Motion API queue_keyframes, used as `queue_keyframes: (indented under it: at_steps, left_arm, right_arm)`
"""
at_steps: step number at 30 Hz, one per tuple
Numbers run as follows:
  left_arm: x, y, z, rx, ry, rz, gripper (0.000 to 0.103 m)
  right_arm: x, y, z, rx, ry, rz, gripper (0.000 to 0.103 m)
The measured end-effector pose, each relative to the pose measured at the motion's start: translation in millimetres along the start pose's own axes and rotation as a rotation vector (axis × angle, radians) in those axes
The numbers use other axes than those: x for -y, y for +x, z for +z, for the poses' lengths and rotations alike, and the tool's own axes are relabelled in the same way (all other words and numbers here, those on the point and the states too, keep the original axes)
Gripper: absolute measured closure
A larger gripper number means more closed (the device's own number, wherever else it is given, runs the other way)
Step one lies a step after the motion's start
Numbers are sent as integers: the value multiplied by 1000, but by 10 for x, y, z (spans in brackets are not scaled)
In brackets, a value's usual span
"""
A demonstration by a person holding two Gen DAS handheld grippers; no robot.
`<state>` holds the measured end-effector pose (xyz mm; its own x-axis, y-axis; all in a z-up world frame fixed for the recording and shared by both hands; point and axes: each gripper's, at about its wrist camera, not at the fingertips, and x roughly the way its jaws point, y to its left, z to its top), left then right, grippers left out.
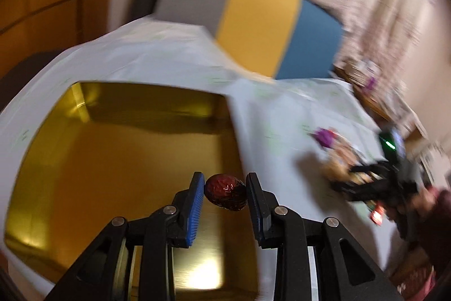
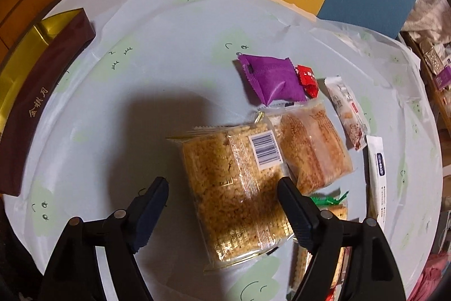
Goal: Organize snacks
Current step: 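Carry the date into the tin with the left tool while the right grasps the rice bag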
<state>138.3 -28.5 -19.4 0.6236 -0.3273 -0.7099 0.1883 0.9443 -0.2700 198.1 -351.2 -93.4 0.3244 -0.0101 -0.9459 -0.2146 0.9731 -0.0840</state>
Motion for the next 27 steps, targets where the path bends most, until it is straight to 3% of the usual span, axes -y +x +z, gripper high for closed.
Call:
queue_keyframes:
  at_steps: [5, 7, 10, 21, 27]
  left_arm:
    - [-451, 117, 41, -20, -65, 143, 72]
    - [-583, 159, 39, -29, -88, 183, 72]
    - [-761, 202, 8, -43, -127, 231, 72]
    - [-865, 241, -153, -65, -132, 237, 72]
    - [-905, 298, -164, -79, -156, 262, 72]
  right_arm:
    - [-85, 18, -18, 9, -44, -47, 30]
    - [-127, -22, -82, 11, -49, -66, 38]
    - [-142, -59, -115, 9, -58, -74, 40]
    - [-191, -13, -110, 24, -91, -96, 26]
    - [-69, 46, -70, 26, -70, -55, 21]
